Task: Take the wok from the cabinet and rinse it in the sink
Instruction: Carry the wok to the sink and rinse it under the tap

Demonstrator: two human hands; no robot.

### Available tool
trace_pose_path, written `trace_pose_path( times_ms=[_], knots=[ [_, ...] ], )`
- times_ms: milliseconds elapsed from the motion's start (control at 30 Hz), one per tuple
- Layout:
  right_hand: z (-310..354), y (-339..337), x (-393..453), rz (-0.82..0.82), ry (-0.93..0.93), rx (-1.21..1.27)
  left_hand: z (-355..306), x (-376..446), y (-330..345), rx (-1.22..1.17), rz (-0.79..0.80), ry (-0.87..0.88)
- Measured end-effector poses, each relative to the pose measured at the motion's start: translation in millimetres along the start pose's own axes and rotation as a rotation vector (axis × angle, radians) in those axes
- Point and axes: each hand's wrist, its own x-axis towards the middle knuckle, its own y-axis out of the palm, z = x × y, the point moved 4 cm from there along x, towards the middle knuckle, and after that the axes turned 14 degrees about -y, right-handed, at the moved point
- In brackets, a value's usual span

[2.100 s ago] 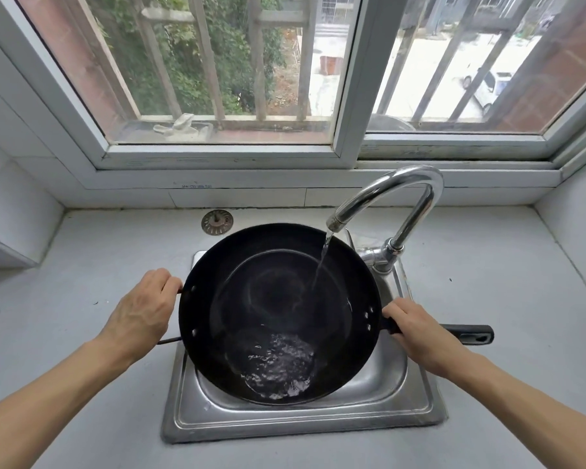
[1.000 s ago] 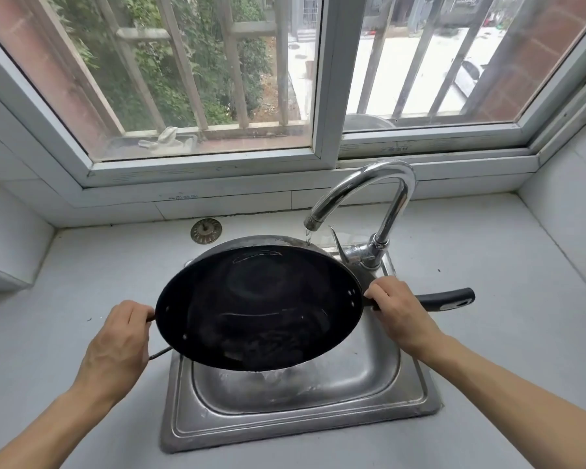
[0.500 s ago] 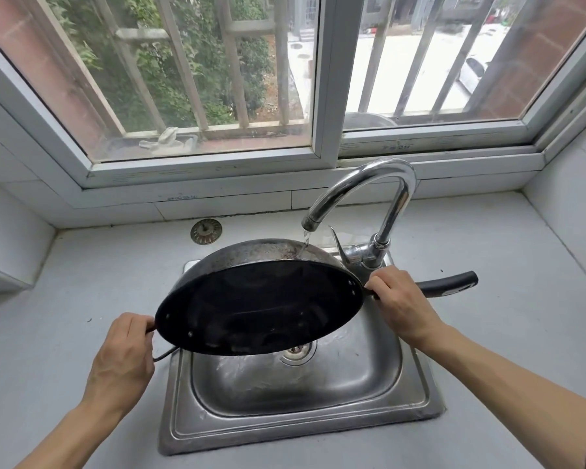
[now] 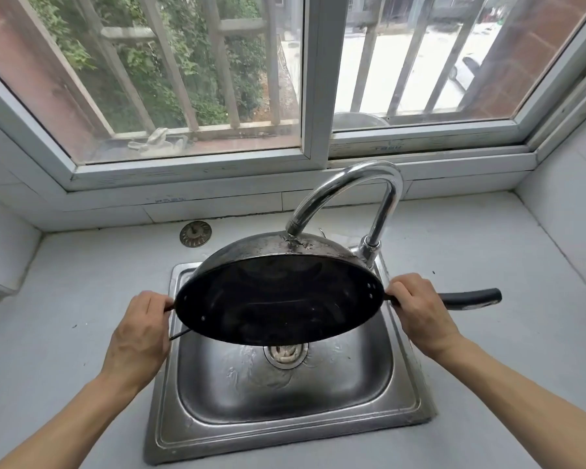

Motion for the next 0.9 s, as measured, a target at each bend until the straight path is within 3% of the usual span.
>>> trace_pose_path(
  times_ms=[400,900],
  knots=[
    [-7,-6,-44,-0.054,0.104,0.012,-39,26,3,0.026,0.019,0.158],
    [-8,-19,-82,-0.019,0.217,0.029,-69,45,14,0.064,0.051,0.230]
  ],
)
